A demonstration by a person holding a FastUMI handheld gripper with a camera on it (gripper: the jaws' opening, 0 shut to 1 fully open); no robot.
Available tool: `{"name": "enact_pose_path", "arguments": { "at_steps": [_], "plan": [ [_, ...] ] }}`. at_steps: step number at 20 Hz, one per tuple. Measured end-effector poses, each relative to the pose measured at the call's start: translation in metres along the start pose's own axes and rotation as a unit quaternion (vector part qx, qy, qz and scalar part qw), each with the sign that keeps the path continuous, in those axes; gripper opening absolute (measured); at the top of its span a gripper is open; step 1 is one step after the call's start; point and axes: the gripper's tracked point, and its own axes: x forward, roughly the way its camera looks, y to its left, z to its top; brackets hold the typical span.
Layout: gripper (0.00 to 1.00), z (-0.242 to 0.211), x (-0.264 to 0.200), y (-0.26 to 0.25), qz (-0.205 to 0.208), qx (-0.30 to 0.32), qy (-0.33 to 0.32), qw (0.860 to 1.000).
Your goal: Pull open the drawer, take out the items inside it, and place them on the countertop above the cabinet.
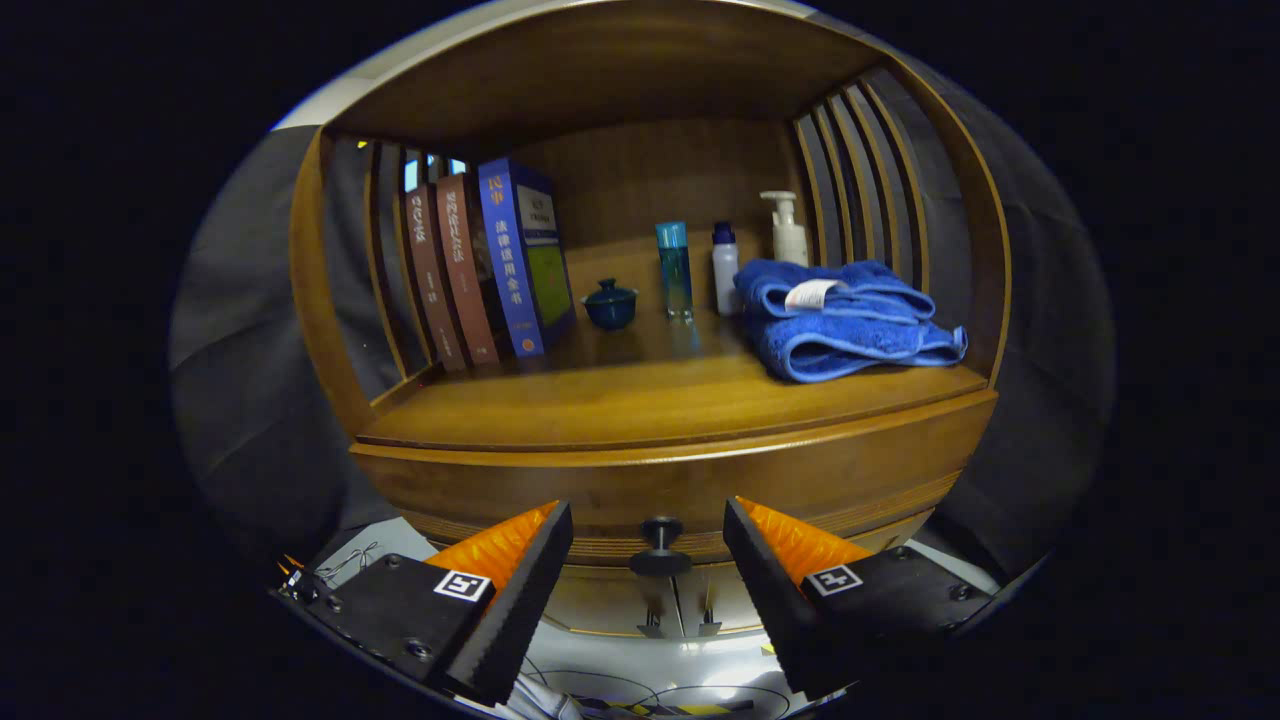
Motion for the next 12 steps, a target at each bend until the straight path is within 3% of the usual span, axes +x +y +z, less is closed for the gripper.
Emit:
{"name": "enact_pose_path", "arguments": {
  "at_steps": [4, 6, 12],
  "plan": [
    [0.97, -0.028, 0.02, -0.001, -0.004, -0.001, 0.043, 0.999],
    [0.89, -0.036, 0.026, -0.001, -0.004, -0.001, 0.057, 0.998],
    [0.47, -0.049, 0.033, -0.002, -0.009, 0.0, 0.087, 0.996]
  ]
}}
